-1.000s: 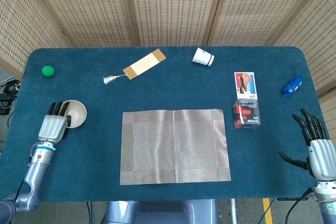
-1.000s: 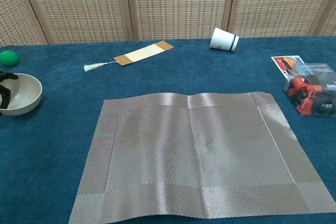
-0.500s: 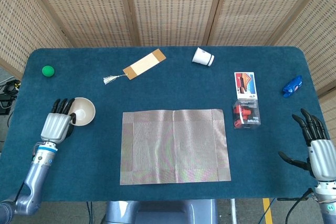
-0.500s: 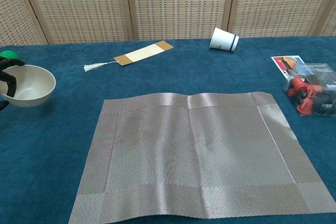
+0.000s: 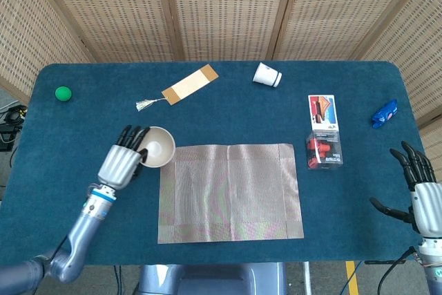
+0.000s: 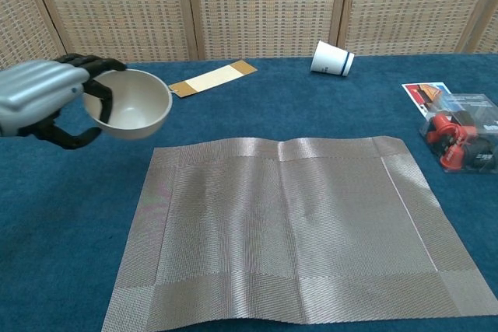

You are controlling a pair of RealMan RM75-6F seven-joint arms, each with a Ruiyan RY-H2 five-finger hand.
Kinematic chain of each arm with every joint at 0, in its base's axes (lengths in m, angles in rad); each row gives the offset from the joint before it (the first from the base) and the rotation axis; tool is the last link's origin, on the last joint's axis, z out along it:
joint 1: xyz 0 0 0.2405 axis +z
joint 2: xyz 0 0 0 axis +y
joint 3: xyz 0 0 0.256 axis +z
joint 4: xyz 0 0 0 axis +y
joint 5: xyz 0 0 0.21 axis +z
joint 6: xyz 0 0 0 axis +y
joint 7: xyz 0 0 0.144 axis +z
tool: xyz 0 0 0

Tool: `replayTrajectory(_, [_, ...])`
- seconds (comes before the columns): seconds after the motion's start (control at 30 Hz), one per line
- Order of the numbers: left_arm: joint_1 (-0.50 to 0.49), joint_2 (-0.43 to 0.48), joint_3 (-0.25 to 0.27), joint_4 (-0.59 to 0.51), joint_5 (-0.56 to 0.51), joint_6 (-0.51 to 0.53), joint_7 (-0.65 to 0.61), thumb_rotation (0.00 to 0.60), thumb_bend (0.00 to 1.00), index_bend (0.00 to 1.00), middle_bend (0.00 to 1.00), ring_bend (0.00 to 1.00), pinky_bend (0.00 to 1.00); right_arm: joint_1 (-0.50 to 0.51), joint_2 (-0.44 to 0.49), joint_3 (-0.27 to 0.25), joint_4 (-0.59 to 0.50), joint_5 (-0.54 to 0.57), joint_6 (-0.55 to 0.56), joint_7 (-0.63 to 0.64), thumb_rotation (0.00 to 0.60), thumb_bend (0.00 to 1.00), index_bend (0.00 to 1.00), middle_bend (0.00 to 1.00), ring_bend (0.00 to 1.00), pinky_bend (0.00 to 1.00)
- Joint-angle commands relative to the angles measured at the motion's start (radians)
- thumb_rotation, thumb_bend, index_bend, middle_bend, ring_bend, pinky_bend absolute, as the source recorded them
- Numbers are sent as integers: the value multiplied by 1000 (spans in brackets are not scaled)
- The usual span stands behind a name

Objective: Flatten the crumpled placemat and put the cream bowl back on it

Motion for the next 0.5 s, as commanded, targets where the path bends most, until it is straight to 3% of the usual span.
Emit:
replayTrajectory(0.03, [-65, -116, -2, -32, 7, -58, 86, 600, 614, 728, 0, 0, 0, 0, 5, 3, 1, 7, -3, 13, 600, 258, 136, 0, 0, 0])
replayTrajectory(0.5, [-151, -343, -2, 49, -42, -140, 209, 600, 611, 719, 0, 0, 0, 2, 18, 16, 10, 34, -18, 61, 600, 258, 136, 0, 0, 0])
